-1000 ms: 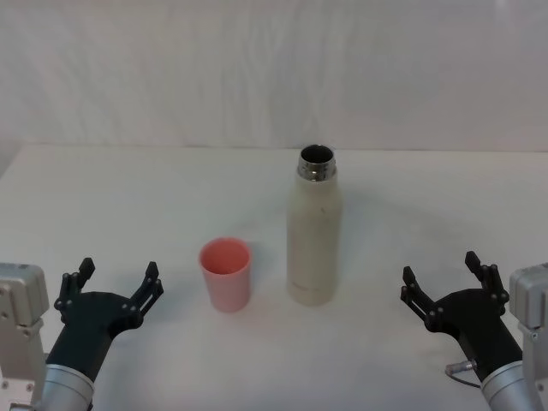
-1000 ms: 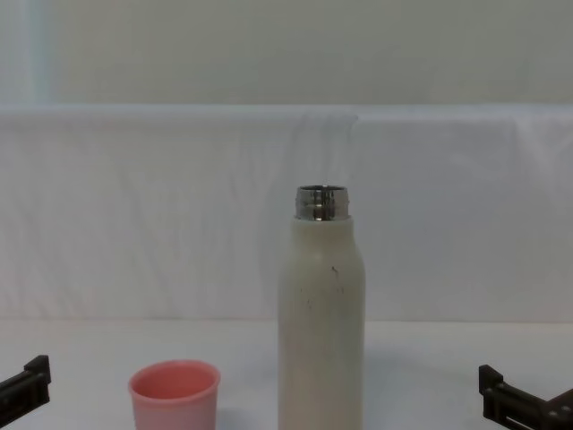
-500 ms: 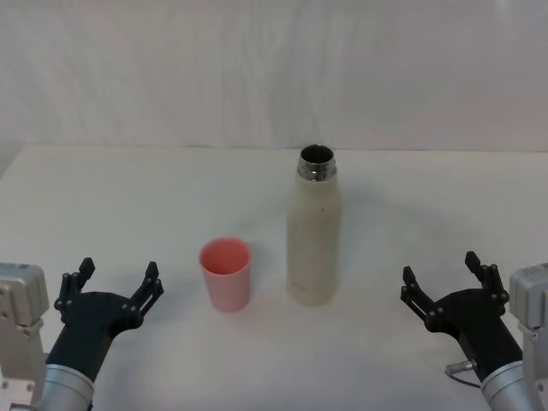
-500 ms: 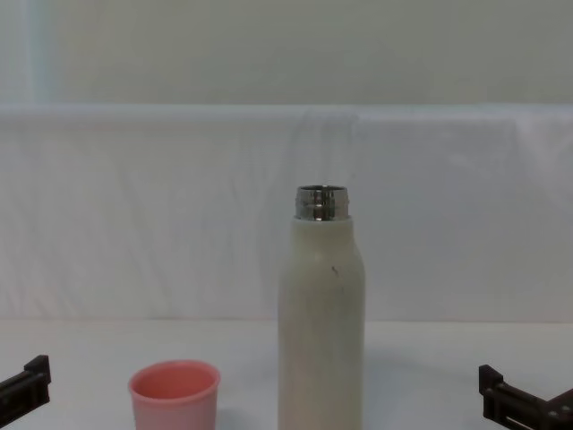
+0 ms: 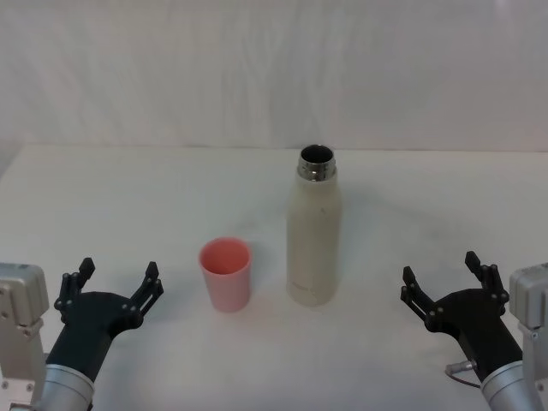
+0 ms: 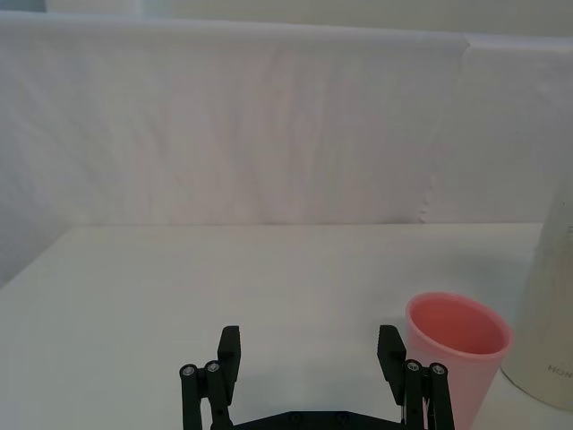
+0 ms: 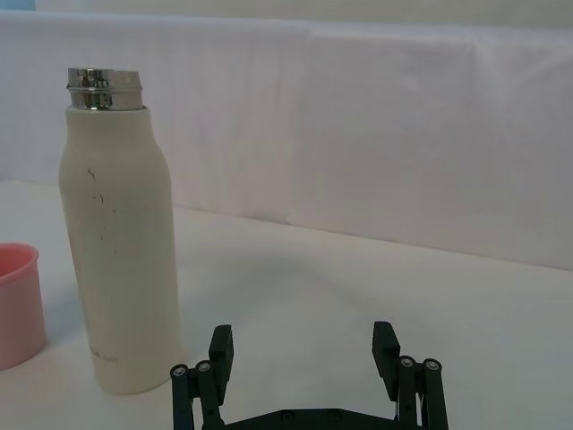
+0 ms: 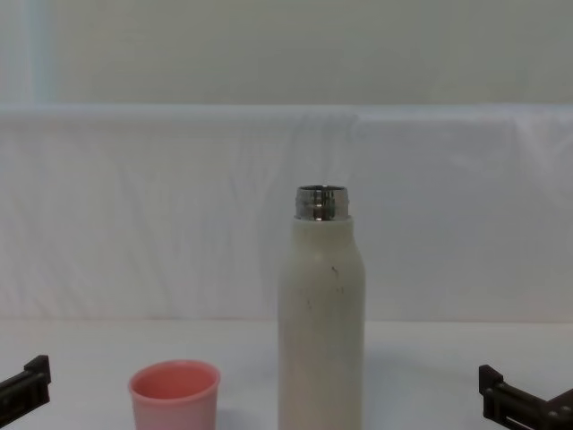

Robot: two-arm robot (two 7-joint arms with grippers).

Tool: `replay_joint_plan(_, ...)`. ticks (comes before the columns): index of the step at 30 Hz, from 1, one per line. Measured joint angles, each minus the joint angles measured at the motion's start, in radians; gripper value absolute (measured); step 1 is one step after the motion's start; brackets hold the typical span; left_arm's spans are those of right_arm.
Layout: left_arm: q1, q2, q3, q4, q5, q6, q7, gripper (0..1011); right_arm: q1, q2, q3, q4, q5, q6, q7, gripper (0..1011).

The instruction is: Grasp the thermos with one hand and pour water into the cup lid.

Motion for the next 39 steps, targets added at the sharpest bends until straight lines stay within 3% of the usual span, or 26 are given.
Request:
replay_joint_plan(12, 0.000, 0.000, 0.000, 0.000, 0.000, 0.000, 0.000, 1001, -0.016, 0.003, 0.017, -0.038, 0.001, 0.001, 0.070, 1001)
replay_joint_plan(25, 0.000, 0.000, 0.000, 0.000, 0.000, 0.000, 0.000, 1001, -0.037, 0.094, 0.045, -0.147, 0.093, 0.097, 0.272, 1001)
replay_joint_plan(32, 0.000, 0.000, 0.000, 0.000, 0.000, 0.000, 0.000, 1001, -0.008, 0.115, 0.034, -0.139, 0.138, 0.136, 0.317, 1001)
replay_joint_plan(39, 0.000, 0.000, 0.000, 0.000, 0.000, 0.000, 0.000, 1001, 0.050, 0.113, 0.001, -0.084, 0.194, 0.176, 0.346, 1001)
